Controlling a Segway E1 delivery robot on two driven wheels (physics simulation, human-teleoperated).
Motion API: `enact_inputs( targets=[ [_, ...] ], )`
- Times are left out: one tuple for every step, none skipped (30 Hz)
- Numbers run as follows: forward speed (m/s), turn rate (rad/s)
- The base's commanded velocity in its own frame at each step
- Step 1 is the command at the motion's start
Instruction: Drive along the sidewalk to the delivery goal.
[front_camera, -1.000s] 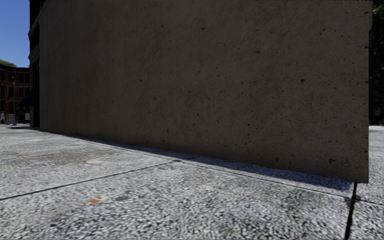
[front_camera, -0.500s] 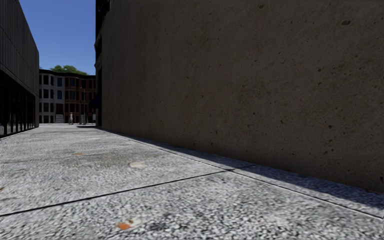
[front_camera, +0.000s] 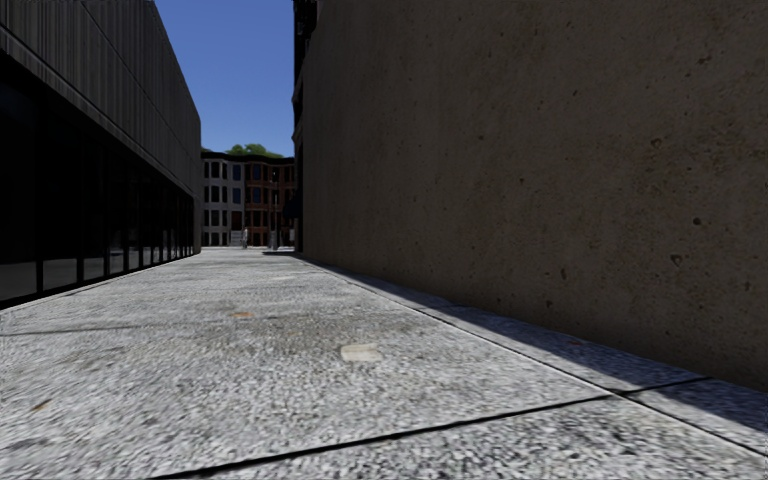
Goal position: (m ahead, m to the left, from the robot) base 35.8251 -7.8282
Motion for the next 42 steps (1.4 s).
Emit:
enact_inputs(
  targets=[
    [2.00, 0.60],
    [2.00, 0.60],
    [2.00, 0.60],
    [2.00, 0.60],
    [2.00, 0.60],
    [2.00, 0.60],
    [2.00, 0.60],
    [2.00, 0.60],
    [2.00, 0.60],
    [2.00, 0.60],
    [2.00, 0.60],
    [2.00, 0.60],
    [2.00, 0.60],
    [2.00, 0.60],
    [2.00, 0.60],
    [2.00, 0.60],
    [2.00, 0.60],
    [2.00, 0.60],
    [2.00, 0.60],
    [2.00, 0.60],
    [2.00, 0.60],
    [2.00, 0.60],
    [2.00, 0.49],
    [2.00, 0.34],
    [2.00, 0.22],
    [2.00, 0.14],
    [2.00, 0.10],
    [2.00, 0.04],
    [2.00, 0.00],
    [2.00, 0.00],
    [2.00, 0.00],
    [2.00, 0.00],
    [2.00, 0.00],
    [2.00, 0.00],
    [2.00, 0.00],
    [2.00, 0.00],
    [2.00, 0.00],
    [2.00, 0.00],
    [2.00, 0.00],
    [2.00, 0.00],
    [2.00, 0.00],
    [2.00, 0.00]
  ],
)
